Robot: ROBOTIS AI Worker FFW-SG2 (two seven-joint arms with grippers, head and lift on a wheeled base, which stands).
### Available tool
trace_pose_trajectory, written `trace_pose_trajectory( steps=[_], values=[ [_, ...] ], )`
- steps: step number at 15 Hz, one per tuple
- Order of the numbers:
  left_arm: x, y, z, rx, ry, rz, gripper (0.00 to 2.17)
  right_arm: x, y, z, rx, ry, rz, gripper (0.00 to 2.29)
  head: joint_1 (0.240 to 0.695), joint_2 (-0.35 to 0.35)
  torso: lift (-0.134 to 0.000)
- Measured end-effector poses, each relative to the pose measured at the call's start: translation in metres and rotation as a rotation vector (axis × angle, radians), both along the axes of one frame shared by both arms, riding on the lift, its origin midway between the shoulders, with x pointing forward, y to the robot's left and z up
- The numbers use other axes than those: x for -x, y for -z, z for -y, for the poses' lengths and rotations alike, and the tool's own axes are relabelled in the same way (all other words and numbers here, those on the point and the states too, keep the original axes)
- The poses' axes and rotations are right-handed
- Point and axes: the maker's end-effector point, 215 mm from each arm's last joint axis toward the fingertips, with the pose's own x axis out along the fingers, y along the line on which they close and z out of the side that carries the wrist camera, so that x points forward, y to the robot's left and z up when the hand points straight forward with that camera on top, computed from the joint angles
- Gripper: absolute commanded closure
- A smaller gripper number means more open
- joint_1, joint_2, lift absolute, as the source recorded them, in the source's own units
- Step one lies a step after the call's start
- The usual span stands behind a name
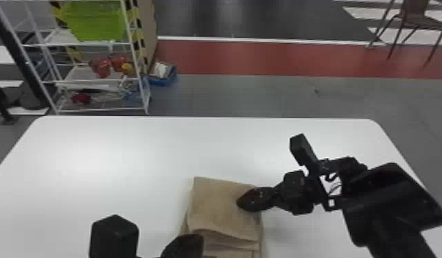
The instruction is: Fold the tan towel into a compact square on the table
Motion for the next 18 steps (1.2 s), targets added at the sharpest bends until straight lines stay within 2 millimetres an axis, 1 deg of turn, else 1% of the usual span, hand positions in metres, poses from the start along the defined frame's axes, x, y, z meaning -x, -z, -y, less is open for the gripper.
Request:
trace_pose_trajectory(
  steps=[2,3,4,5,6,7,8,9,10,12,14,16,18],
  values=[
    [0.0,0.0,0.0,0.0,0.0,-0.001,1.88,-0.002,0.004,-0.001,0.003,-0.012,0.009,1.86,0.695,-0.047,-0.123],
    [0.0,0.0,0.0,0.0,0.0,0.0,1.88,-0.003,0.003,-0.002,-0.005,-0.012,0.013,1.86,0.695,-0.045,-0.123],
    [0.0,0.0,0.0,0.0,-0.001,0.001,1.88,-0.004,-0.001,0.0,-0.018,-0.004,0.017,1.86,0.695,-0.046,-0.123],
    [-0.001,-0.002,-0.001,0.001,-0.002,0.007,1.88,-0.007,-0.013,0.003,-0.046,0.016,0.024,1.86,0.695,-0.049,-0.123],
    [-0.002,-0.005,-0.001,0.001,-0.003,0.012,1.88,-0.011,-0.031,0.01,-0.084,0.048,0.03,1.86,0.695,-0.055,-0.123],
    [-0.003,-0.008,-0.001,0.003,-0.002,0.018,1.88,-0.016,-0.047,0.022,-0.115,0.087,0.022,1.86,0.695,-0.067,-0.123],
    [-0.003,-0.01,-0.001,0.004,-0.001,0.021,1.88,-0.018,-0.058,0.035,-0.127,0.121,0.01,1.86,0.695,-0.081,-0.123],
    [-0.004,-0.012,-0.001,0.007,0.001,0.025,1.88,-0.02,-0.067,0.05,-0.128,0.156,0.0,1.86,0.695,-0.116,-0.123],
    [-0.006,-0.014,0.0,0.01,0.005,0.029,1.88,-0.02,-0.069,0.064,-0.116,0.181,-0.008,1.86,0.695,-0.132,-0.123],
    [-0.01,-0.016,0.001,0.013,0.008,0.036,1.88,-0.017,-0.061,0.083,-0.075,0.206,-0.009,1.86,0.695,-0.164,-0.123],
    [-0.013,-0.016,0.001,0.013,0.008,0.04,1.88,-0.013,-0.045,0.093,-0.028,0.202,0.001,1.86,0.695,-0.185,-0.123],
    [-0.015,-0.016,0.0,0.016,0.007,0.039,1.88,-0.011,-0.027,0.094,0.009,0.184,0.007,1.86,0.695,-0.187,-0.123],
    [-0.013,-0.011,-0.002,0.016,0.011,0.014,1.88,-0.011,-0.014,0.089,0.033,0.166,0.001,1.86,0.695,-0.176,-0.123]
  ],
)
